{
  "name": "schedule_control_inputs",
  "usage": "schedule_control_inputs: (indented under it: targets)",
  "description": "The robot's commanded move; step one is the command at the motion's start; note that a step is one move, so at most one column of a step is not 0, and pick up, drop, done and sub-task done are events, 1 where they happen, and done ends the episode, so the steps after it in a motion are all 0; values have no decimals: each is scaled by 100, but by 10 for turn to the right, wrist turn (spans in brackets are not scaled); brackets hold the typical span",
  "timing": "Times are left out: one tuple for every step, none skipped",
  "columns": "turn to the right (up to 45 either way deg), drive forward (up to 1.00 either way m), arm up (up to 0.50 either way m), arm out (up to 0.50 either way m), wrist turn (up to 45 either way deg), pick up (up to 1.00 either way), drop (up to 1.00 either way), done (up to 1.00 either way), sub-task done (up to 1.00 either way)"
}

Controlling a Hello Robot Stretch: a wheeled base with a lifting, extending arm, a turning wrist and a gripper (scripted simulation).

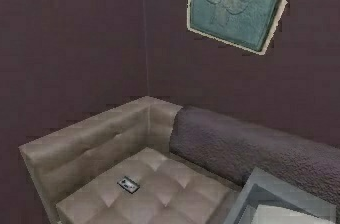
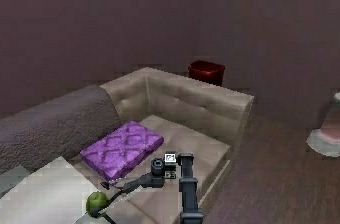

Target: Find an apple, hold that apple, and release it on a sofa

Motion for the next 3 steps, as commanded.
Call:
schedule_control_inputs:
  targets:
    - [0, 0, -32, 0, 0, 0, 0, 0, 0]
    - [0, 0, 0, 0, 0, 0, 100, 0, 0]
    - [0, 0, 10, 0, 0, 0, 0, 0, 0]
